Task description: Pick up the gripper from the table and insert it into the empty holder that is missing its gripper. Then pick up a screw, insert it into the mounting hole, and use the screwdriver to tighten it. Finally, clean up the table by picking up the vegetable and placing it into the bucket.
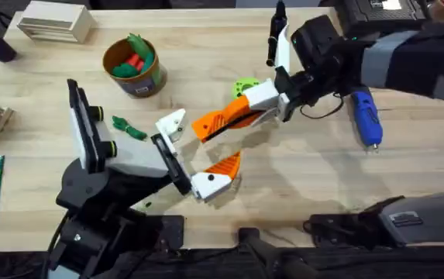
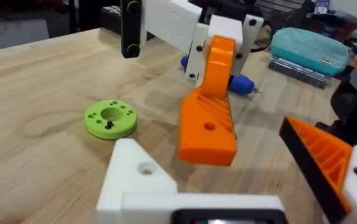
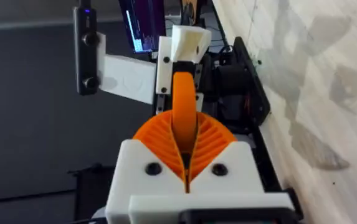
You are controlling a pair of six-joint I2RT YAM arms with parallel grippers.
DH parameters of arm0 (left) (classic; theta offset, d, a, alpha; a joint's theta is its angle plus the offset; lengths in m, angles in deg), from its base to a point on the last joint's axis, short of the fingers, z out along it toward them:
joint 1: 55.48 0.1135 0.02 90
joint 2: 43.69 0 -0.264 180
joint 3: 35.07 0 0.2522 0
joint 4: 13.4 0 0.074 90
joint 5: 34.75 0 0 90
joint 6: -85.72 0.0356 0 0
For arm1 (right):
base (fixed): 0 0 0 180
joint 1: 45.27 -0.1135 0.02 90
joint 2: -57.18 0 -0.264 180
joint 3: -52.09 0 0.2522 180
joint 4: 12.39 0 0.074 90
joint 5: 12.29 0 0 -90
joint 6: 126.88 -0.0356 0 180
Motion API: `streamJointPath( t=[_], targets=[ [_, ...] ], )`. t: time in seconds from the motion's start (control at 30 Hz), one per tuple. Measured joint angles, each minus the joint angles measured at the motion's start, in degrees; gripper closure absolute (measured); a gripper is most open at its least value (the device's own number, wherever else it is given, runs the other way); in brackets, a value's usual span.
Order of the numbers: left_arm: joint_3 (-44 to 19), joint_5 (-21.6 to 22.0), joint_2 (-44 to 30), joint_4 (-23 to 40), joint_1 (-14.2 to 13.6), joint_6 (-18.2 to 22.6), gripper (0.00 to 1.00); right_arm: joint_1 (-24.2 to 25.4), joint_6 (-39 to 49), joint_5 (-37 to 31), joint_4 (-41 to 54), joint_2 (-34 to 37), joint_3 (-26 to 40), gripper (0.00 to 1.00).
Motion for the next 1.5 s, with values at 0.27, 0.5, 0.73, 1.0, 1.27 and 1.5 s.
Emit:
streamJointPath(
  t=[0.27, 0.5, 0.73, 1.0, 1.27, 1.5],
  targets=[
    [0.0, 0.0, 0.0, 0.0, 0.0, 0.0, 0.014, 2.0, 1.0, 0.1, 0.0, 2.0, -1.8, 0.983],
    [0.0, 0.0, 0.0, 0.0, 0.0, 0.0, 0.014, 9.9, 8.0, 1.3, 11.2, 1.9, -6.0, 0.983],
    [0.0, 0.0, 0.0, 0.0, 0.0, 0.0, 0.014, 20.6, 35.2, 5.5, 45.6, 0.5, -7.5, 0.983],
    [0.0, 0.0, 0.0, 0.0, 0.0, 0.0, 0.014, 25.8, 53.2, 6.8, 49.1, 0.1, -7.6, 0.983],
    [0.0, 0.2, 0.0, -0.1, 0.0, 0.0, 0.014, 25.8, 29.7, -1.3, 13.2, 0.1, -6.8, 0.984],
    [0.0, 0.2, 0.0, -0.1, 0.0, 0.0, 0.014, 25.8, 19.7, -4.5, 12.0, -0.3, -1.2, 0.985]
  ],
)
